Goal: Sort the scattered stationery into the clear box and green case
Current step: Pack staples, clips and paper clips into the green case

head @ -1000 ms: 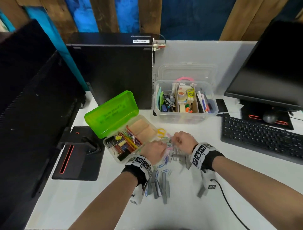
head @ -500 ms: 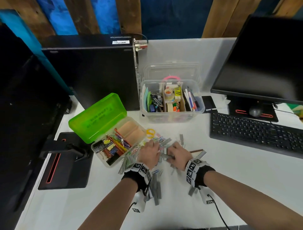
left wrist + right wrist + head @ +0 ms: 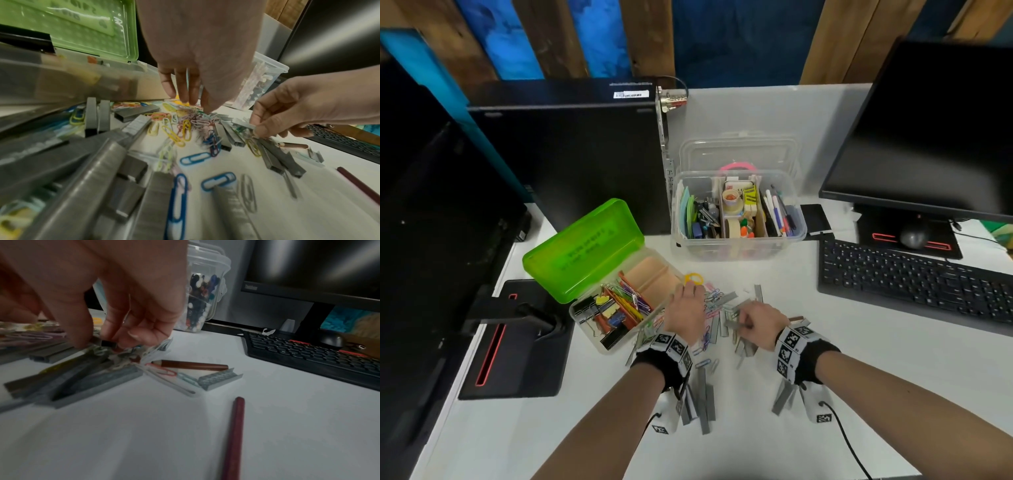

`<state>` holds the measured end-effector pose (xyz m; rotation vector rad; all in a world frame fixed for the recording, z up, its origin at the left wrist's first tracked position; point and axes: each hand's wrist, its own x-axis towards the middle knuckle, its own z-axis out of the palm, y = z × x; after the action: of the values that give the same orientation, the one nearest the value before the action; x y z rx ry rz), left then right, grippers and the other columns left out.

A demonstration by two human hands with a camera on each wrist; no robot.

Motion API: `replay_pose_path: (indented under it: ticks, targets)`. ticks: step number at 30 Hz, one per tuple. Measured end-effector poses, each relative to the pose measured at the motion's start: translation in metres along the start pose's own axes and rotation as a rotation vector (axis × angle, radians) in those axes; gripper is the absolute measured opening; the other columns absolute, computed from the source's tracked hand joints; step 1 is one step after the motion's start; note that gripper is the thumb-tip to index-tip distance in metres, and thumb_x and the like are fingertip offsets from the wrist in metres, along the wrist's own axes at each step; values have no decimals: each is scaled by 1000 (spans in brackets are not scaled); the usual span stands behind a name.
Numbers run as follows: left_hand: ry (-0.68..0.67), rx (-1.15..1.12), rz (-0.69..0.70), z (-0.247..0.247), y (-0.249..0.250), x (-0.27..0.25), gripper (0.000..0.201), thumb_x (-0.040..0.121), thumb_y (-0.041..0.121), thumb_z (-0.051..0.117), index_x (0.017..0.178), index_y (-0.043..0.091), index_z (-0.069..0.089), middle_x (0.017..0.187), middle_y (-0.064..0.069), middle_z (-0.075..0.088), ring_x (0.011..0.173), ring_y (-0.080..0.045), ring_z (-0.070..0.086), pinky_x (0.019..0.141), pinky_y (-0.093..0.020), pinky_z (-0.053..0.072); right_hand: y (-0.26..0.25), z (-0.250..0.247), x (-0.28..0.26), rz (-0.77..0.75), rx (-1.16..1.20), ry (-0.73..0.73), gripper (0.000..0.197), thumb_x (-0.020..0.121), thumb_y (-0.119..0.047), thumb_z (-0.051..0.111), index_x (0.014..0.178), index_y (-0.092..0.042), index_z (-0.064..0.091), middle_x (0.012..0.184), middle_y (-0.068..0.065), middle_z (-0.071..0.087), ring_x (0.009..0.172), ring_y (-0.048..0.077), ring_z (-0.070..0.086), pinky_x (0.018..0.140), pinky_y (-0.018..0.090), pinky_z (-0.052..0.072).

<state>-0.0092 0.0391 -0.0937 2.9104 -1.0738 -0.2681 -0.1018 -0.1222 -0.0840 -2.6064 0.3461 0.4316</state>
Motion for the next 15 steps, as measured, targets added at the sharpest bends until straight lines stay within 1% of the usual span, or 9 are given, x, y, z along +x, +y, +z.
replay_pose_path:
  ticks: [1, 3, 5, 7, 9, 11, 13, 15]
  targets:
    - [8, 29, 4, -3, -1, 5, 43, 91, 14, 47, 132, 12, 36, 134, -8, 38, 120, -26, 37, 98, -37, 36, 0, 0, -2, -19, -19, -18, 26, 90, -41, 56, 84, -16, 58, 88, -3, 54, 78, 15, 55, 71, 25, 46]
    - [6, 114, 52, -11, -3, 17, 48, 88, 9, 49, 134, 10, 35, 135, -9, 39, 122, -26, 37, 101, -38, 32, 0, 1, -6, -42, -30, -50, 16, 90, -34, 56, 90, -18, 57, 93, -4, 50, 82, 14, 52, 74, 24, 43]
    - [-8, 226, 92, -19, -3, 29, 46, 86, 8, 50, 131, 9, 39, 132, -9, 43, 121, -26, 38, 104, -41, 29, -1, 4, -8, -44, -26, -54, 7, 89, -28, 56, 89, -22, 53, 95, -5, 47, 83, 13, 50, 75, 23, 43]
    - [-40, 297, 81, -22, -4, 39, 44, 87, 11, 52, 130, 9, 42, 130, -9, 46, 120, -26, 40, 106, -43, 26, -3, 6, -8, -36, -32, -45, 4, 88, -25, 57, 91, -23, 54, 98, -5, 46, 87, 14, 54, 77, 23, 43]
    - [-91, 330, 43, -22, -5, 46, 40, 91, 15, 50, 130, 10, 44, 129, -8, 49, 120, -26, 41, 109, -46, 22, -3, 9, -7, -28, -38, -50, 12, 88, -24, 57, 99, -19, 59, 105, -2, 49, 96, 18, 57, 79, 23, 41]
    - [-123, 334, 29, -21, -8, 49, 35, 93, 16, 48, 127, 12, 46, 126, -7, 51, 119, -26, 45, 112, -49, 18, -4, 10, -6, -24, -44, -60, 18, 87, -24, 58, 104, -17, 60, 112, -1, 51, 100, 19, 57, 80, 24, 41]
    - [-118, 317, 57, -19, -11, 50, 33, 93, 15, 48, 126, 13, 47, 124, -7, 52, 118, -26, 47, 113, -50, 16, -4, 11, -5, -28, -51, -70, 19, 86, -23, 59, 104, -17, 60, 113, 0, 51, 101, 20, 57, 82, 25, 43]
    - [-103, 297, 97, -18, -14, 48, 37, 91, 10, 47, 128, 14, 44, 126, -7, 50, 119, -28, 46, 113, -50, 15, -5, 12, -4, -30, -50, -81, 19, 84, -22, 60, 102, -17, 61, 110, 0, 50, 100, 20, 57, 81, 25, 43]
